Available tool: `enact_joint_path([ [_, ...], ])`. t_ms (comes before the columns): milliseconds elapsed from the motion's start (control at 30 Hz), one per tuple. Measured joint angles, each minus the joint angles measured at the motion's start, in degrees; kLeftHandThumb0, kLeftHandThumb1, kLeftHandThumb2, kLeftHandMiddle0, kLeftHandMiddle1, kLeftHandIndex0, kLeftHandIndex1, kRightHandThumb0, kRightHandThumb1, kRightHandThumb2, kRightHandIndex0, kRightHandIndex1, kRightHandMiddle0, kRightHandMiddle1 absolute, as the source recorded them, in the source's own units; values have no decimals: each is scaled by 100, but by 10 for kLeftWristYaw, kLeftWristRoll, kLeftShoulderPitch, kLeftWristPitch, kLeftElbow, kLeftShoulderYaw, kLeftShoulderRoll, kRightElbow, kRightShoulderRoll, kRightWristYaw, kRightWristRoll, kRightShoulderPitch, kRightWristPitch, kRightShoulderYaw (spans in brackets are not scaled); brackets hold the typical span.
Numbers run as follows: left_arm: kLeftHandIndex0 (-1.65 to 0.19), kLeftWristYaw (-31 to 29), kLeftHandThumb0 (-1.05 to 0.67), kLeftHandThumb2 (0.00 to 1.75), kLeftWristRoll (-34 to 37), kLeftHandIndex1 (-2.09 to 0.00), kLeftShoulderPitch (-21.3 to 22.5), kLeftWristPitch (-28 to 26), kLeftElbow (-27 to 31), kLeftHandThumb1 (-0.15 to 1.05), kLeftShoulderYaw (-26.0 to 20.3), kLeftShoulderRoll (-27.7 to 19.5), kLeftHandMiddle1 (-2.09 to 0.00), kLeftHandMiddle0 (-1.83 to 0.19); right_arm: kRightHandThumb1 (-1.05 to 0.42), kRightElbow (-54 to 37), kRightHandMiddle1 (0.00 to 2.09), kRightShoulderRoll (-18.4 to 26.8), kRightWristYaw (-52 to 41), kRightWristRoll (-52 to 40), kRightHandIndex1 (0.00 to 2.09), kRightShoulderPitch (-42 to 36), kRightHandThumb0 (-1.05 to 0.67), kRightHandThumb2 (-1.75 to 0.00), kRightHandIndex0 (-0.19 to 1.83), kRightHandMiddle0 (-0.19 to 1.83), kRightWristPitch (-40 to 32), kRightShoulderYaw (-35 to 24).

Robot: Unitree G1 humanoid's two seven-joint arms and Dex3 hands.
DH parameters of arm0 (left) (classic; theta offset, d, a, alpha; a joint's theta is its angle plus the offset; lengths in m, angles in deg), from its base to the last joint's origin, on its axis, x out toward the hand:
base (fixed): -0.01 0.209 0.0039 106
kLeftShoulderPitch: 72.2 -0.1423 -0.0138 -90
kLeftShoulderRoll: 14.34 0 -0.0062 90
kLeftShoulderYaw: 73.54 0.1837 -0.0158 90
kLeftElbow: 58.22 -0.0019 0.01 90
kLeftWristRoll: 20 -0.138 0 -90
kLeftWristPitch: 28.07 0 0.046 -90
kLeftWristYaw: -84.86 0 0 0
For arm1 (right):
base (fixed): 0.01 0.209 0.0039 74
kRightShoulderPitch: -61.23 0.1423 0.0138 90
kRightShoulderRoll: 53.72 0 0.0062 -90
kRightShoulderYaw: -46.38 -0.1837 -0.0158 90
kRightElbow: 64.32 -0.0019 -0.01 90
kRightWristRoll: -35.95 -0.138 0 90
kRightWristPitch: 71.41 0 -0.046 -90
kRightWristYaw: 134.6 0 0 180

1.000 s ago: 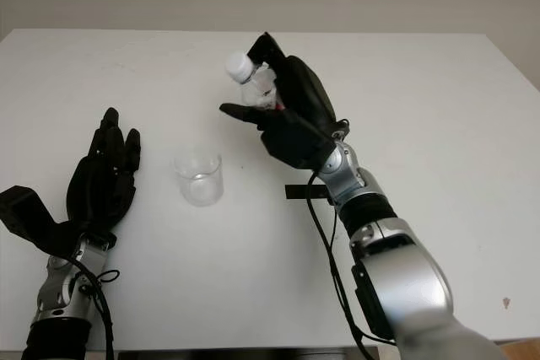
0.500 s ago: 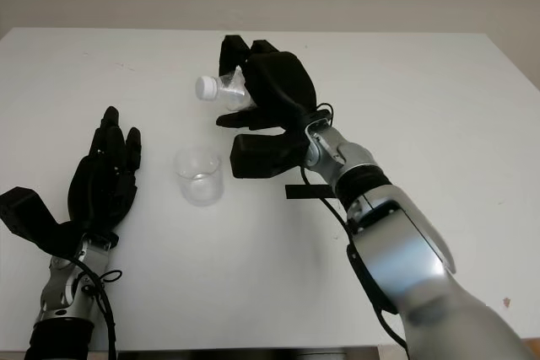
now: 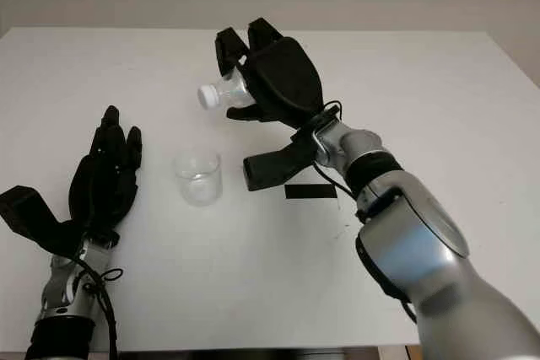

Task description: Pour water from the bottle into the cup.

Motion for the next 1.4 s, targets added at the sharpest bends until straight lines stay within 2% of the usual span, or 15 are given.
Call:
enact_joint_path([
  [133, 16, 1, -68, 44, -1, -6, 1, -1, 0, 105, 0, 0, -6, 15, -105, 6, 209, 2, 43, 39, 209, 9, -48, -32, 124, 96, -20, 42],
  [333, 16, 1, -69, 44, -2, -6, 1, -1, 0, 105, 0, 0, -5, 15, -105, 9, 209, 2, 66, 83, 209, 19, -48, -29, 126, 92, -51, 94],
  [400, 16, 2, -69, 43, -2, -6, 1, -1, 0, 105, 0, 0, -6, 15, -105, 9, 209, 2, 77, 91, 209, 23, -48, -36, 129, 92, -57, 106],
  [500, 16, 3, -70, 42, -2, -6, 1, -1, 0, 105, 0, 0, -6, 15, -105, 10, 209, 2, 87, 94, 209, 27, -49, -39, 131, 91, -59, 114],
  [800, 17, 4, -69, 44, -5, -5, 1, 2, -1, 105, 1, 1, -5, 16, -105, 12, 209, -1, 116, 103, 209, 32, -49, -32, 132, 91, -78, 136],
  [967, 17, 3, -68, 43, -3, -5, 2, 3, -1, 105, 1, 2, -5, 16, -105, 12, 209, -1, 125, 108, 209, 32, -50, -28, 126, 81, -89, 147],
  [1033, 17, 2, -68, 44, -2, -5, 2, 3, -2, 105, 1, 3, -5, 17, -105, 12, 209, -1, 127, 105, 209, 32, -50, -29, 126, 86, -84, 146],
  [1167, 18, 1, -68, 43, -1, -5, 4, 4, -4, 105, 1, 4, -5, 17, -105, 12, 209, -8, 83, 32, 209, 31, -47, -22, 129, 101, -19, 98],
  [1233, 18, 0, -68, 43, 0, -5, 4, 4, -4, 105, 1, 4, -5, 17, -105, 11, 209, -12, 40, -28, 209, 29, -44, -21, 126, 100, 31, 52],
  [1300, 19, -1, -68, 44, 1, -4, 4, 4, -4, 105, 1, 4, -5, 18, -105, 9, 209, -16, -20, -97, 209, 22, -43, -22, 133, 103, 71, 0],
  [1400, 19, -5, -68, 43, 3, -4, 4, 4, -4, 105, 0, 4, -5, 19, -105, 2, 209, -28, -145, -222, 209, -4, -37, -26, 146, 120, 111, -95],
])
